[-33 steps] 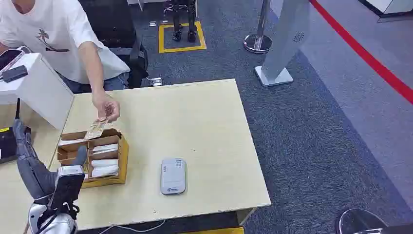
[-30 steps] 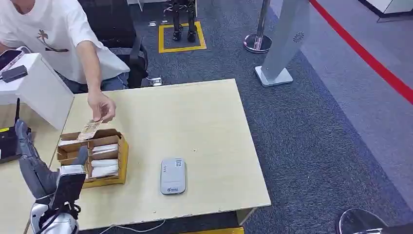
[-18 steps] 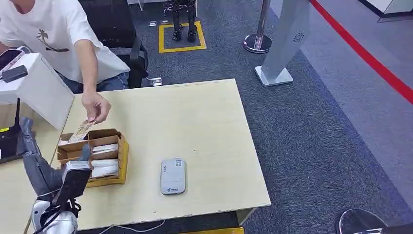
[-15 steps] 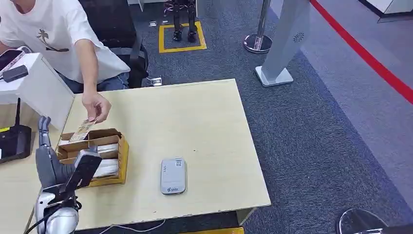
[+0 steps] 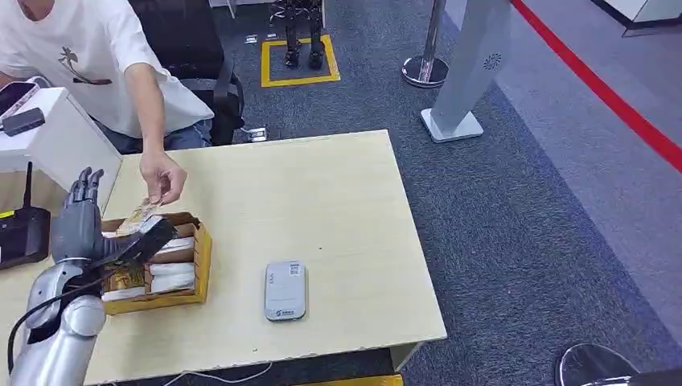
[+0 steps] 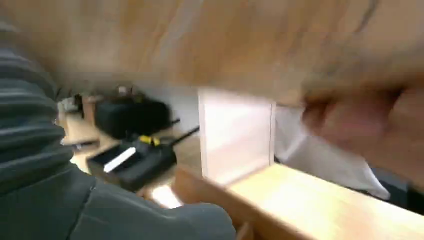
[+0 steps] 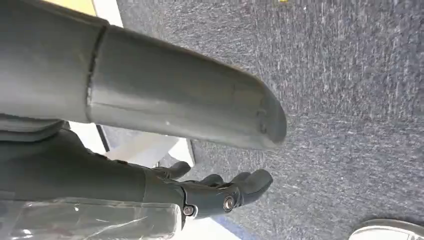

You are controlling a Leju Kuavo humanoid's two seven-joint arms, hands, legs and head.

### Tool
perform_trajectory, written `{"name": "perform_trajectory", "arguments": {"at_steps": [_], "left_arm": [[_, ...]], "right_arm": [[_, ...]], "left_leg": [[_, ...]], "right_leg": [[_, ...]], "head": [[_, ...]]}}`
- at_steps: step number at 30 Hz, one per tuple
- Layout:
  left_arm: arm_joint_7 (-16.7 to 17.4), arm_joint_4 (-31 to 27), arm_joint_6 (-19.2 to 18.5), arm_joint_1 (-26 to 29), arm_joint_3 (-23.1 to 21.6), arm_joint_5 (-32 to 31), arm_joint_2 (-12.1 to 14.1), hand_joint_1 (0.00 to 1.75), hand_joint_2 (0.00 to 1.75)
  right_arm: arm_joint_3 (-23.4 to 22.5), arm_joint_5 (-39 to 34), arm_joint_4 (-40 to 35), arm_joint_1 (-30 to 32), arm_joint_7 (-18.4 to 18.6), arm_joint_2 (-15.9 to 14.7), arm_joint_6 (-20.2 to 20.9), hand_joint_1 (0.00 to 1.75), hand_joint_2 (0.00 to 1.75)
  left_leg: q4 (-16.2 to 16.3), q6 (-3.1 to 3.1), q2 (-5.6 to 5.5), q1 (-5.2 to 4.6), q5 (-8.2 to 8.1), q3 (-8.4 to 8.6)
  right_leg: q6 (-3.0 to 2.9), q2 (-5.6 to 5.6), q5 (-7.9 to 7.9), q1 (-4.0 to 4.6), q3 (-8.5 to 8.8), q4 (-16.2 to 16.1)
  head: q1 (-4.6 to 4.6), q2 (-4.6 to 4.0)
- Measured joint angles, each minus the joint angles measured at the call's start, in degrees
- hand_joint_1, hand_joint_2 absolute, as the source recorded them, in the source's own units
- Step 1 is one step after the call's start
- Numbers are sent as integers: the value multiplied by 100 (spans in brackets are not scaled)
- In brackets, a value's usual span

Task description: Pass the card to the sensor for recognition and then transmit it.

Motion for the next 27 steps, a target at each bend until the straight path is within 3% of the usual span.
{"name": "perform_trajectory", "arguments": {"at_steps": [2,3,8,27], "left_arm": [[49,26,-143,-213,-51,-55,148,56,175],[75,35,-195,-297,-90,-97,205,0,175],[84,101,-263,-489,-280,-212,336,0,175],[55,448,-342,-977,-584,-114,351,0,175]], "right_arm": [[4,4,2,-44,44,26,0,0,0],[11,4,2,-54,48,37,0,0,0],[31,4,2,-63,9,94,61,0,0],[39,-13,2,-57,-31,149,48,0,0]], "left_leg": [[0,0,1,-1,0,2],[0,0,0,-1,0,1],[0,0,-1,-2,0,0],[1,0,2,-1,0,-1]], "right_leg": [[0,1,0,0,0,0],[0,0,0,0,0,0],[0,0,0,0,0,-1],[-1,4,1,-1,-3,-1]], "head": [[-2,2],[-2,2],[0,2],[0,2]]}}
